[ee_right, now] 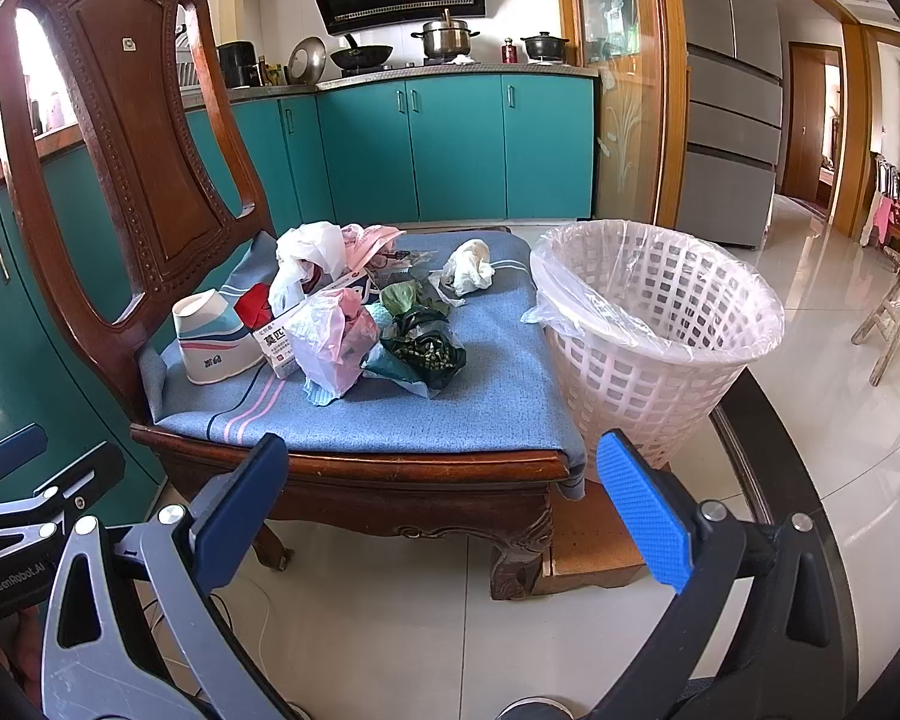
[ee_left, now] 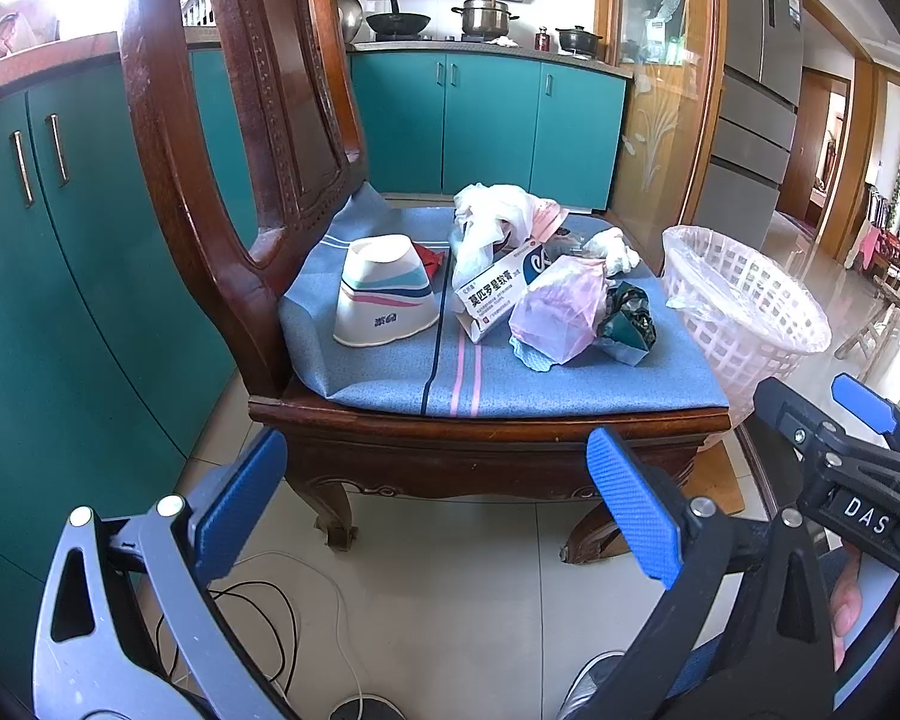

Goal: Collect trash

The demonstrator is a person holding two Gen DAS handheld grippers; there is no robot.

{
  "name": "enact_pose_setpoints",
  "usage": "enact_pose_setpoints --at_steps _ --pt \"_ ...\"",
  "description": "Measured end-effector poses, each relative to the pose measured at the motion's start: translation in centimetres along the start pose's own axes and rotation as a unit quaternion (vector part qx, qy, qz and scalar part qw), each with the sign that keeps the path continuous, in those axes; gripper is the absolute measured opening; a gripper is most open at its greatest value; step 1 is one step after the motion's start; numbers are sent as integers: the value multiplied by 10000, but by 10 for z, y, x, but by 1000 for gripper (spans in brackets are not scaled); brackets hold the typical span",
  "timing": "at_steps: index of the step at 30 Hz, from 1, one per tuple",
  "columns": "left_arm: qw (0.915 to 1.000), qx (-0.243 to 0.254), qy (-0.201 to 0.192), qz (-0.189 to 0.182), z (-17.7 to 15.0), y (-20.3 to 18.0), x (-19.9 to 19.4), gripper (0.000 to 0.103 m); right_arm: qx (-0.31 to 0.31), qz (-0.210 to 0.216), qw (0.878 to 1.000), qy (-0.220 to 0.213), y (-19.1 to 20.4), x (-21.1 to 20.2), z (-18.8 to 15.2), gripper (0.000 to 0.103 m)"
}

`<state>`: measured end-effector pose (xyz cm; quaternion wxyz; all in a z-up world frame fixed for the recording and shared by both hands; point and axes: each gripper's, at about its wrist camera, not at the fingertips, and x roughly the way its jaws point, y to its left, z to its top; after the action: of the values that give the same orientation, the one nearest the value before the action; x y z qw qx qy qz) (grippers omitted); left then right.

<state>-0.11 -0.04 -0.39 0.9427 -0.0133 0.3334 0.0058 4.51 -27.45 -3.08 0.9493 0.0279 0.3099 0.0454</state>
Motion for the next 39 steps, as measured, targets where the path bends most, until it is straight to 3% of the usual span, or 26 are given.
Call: enact_pose_setpoints --at_steps 22,33,36,39 --pt "10000 42 54 42 -2 1 -1 100 1 6 10000 -19 -1 -1 0 100" --pt "9991 281 -261 201 2 -7 -35 100 255 398 9981 -395 -14 -18 8 100" --pt "9986 231 -452 132 3 -6 -43 100 322 499 9971 -480 -15 -24 10 100" --pt "9993 -6 -364 -112 1 1 -36 100 414 605 9960 -504 -14 -28 12 100"
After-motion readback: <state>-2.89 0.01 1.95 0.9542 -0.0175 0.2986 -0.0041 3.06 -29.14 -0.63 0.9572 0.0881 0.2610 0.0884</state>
